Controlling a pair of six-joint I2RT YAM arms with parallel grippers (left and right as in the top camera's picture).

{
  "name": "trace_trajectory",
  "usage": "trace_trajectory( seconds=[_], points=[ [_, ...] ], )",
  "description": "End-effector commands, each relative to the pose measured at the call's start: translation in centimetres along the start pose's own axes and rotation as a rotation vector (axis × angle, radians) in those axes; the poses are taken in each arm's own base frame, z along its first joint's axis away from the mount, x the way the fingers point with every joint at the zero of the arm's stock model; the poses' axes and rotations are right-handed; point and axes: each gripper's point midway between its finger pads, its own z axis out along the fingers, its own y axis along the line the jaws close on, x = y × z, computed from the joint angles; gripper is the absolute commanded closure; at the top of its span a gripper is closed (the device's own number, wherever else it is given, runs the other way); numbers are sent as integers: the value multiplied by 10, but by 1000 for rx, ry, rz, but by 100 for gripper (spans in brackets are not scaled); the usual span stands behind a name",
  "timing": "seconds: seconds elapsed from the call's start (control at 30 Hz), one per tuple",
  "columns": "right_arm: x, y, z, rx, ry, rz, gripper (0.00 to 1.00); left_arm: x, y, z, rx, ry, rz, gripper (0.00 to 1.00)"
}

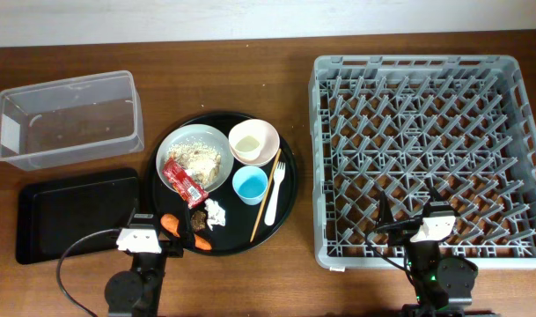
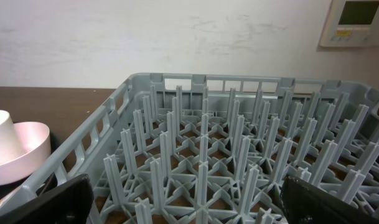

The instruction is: Sort waste into correct bins and load items into the dishwasher rack

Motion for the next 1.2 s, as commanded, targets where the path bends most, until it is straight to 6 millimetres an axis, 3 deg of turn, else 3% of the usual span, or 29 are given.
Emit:
trace_trajectory(
  seconds=[0.0,0.97,1.03,1.17],
  points=[
    [2,3,0,-11,3,-6,1,2,-3,0,16,1,9,1],
    [0,4,0,-19,-5,7,1,2,-3,0,18,1,8,1],
    [0,13,0,-73,0,122,1,1,-6,0,37,-2,7,1],
    [-13,25,-9,-139,46,131,1,-14,-6,-9,29,53,-1,1]
  ],
)
